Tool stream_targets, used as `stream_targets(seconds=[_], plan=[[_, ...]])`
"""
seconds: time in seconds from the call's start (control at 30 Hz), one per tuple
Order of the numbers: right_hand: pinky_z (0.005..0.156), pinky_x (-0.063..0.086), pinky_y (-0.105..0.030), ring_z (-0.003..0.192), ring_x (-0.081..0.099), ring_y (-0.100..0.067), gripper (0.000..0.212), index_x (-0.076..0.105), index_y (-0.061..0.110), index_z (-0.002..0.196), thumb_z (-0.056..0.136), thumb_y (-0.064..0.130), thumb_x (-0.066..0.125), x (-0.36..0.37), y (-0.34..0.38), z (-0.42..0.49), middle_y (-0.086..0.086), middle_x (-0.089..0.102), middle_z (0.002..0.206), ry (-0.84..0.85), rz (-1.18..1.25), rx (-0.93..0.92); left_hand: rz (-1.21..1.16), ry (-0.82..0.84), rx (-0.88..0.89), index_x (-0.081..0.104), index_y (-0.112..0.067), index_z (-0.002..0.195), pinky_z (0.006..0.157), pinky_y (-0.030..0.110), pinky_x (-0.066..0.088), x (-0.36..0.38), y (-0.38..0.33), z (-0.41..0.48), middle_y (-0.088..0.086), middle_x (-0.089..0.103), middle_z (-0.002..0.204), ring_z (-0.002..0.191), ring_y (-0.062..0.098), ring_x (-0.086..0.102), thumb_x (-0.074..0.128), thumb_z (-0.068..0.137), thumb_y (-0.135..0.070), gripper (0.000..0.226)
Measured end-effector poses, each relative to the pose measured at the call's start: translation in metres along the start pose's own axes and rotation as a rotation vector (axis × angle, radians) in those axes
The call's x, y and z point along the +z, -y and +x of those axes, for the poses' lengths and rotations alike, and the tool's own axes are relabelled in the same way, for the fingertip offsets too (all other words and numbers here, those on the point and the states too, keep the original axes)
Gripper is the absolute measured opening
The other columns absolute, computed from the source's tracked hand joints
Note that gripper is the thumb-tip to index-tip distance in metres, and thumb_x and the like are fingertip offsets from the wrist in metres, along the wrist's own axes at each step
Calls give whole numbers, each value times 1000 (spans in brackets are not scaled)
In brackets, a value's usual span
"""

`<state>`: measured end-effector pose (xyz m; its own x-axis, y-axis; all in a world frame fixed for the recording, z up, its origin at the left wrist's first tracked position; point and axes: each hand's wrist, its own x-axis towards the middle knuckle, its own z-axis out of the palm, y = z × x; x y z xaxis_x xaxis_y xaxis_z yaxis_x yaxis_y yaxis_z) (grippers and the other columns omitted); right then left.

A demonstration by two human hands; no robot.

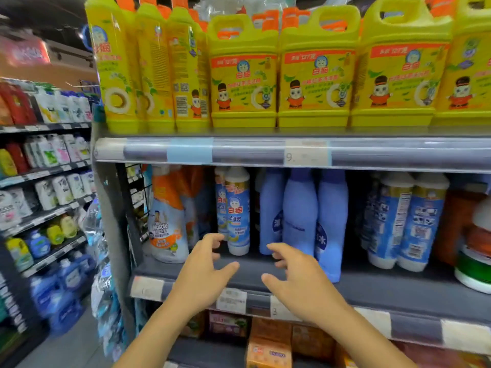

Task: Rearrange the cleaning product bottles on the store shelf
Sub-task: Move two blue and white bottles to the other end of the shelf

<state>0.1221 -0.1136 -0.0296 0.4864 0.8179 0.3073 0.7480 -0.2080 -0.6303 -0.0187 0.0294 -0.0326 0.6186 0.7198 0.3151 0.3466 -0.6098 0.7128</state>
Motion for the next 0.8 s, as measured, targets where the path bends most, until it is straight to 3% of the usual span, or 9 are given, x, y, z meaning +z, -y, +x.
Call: stream_targets(seconds=[0.1,0.2,0.33,0.4,0.47,0.57,0.7,0.8], plan=[[79,41,-12,104,53,-1,62,39,31,142,85,37,64,23,15,32,8,53,133,42,66,32,-48,19,21,38,-32,132,85,25,43,-5,11,24,-16,40,124,108,5,48,69,86,-32,55],[58,37,-7,84,54,-1,51,49,19,133,86,28,65,35,27,66,2,62,122,-99,104,49,-111,11,27,39,-32,122,86,26,42,-2,17,52,-14,46,119,109,8,49,67,88,-26,45],[70,46,-26,94,62,-23,32,56,7,112,85,21,64,60,39,108,-9,66,107,-308,37,62,-175,-45,-13,44,-17,130,79,26,42,4,21,84,1,61,119,101,18,58,63,89,-16,45],[76,42,-22,101,58,-22,33,52,7,115,89,27,57,77,39,127,-10,62,112,-292,-153,96,-210,-74,-36,44,-16,130,75,28,45,7,24,92,10,65,116,95,23,60,60,88,-10,46],[76,35,-18,109,55,-20,49,43,11,127,89,38,56,90,34,142,-6,56,123,-275,-217,196,-264,-81,-50,42,-18,134,82,34,50,10,30,95,11,65,117,101,27,61,58,85,-6,52],[76,38,-22,112,56,-23,68,35,15,133,80,44,68,99,29,152,-6,54,128,-286,2,313,-333,-73,-56,41,-19,136,91,39,51,14,40,97,9,65,119,108,28,60,58,79,1,63],[65,39,-27,102,62,-27,68,39,13,123,75,46,74,104,24,162,-8,61,119,-311,59,393,-334,-71,-58,38,-17,141,89,30,45,10,51,101,8,58,127,116,24,55,57,81,2,65],[67,43,-27,101,64,-28,64,40,13,120,75,40,76,100,24,161,-10,64,117,-312,125,382,-309,-47,-48,34,-15,144,88,28,41,5,57,101,12,53,135,120,27,52,54,84,3,66]])
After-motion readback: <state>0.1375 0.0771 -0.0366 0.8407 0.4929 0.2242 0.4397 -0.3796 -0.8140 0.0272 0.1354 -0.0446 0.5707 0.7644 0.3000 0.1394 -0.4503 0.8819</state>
